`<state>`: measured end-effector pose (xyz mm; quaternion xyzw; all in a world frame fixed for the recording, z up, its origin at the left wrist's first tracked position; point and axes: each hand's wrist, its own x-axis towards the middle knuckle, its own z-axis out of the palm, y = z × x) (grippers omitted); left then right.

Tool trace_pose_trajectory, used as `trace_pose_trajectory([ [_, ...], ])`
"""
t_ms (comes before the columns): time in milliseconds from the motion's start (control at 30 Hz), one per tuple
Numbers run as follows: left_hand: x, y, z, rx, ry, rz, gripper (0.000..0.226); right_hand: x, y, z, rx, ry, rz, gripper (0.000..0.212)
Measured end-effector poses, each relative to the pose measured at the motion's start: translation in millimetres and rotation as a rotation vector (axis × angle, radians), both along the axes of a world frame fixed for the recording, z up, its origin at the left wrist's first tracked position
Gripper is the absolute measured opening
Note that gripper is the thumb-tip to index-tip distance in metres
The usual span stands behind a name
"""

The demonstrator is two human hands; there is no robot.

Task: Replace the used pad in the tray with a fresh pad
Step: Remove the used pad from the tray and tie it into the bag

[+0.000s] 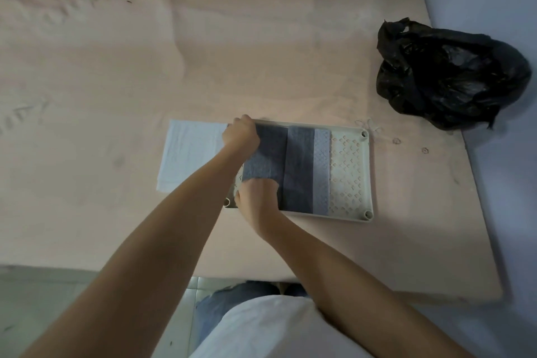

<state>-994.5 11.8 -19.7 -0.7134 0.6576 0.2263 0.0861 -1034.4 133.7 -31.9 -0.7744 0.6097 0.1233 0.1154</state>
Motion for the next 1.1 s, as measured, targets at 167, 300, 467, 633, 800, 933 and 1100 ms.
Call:
trace_pose_trajectory([
  [167,-4,-5,-5,0.013,-0.035,0.04,0.042,5,-1,-2,-0.016,-0.059,-0.103,0.033],
  [300,-4,-6,-7,0.024,-0.002,0.083,0.045,6,-1,-4,-0.005,-0.04,-0.108,0.031],
  [467,4,-8,-8,0.081,0.197,0.124,0.031,7,0,-5,0.028,-0.021,-0.115,0.026],
  [633,5,-9,-2,0.162,0.428,0.262,0.022,7,1,-1,0.051,-0.081,-0.185,0.022],
  [800,2,-11,4,0.204,0.554,0.315,0.022,1,6,1,0.001,-0.174,-0.244,0.026],
  [933,-2,-12,7,0.197,0.584,0.309,0.017,-4,10,3,0.003,-0.217,-0.281,0.026],
  [1100,-11,-14,14,0.179,0.573,0.265,0.009,-15,15,7,-0.016,-0.253,-0.356,0.035],
])
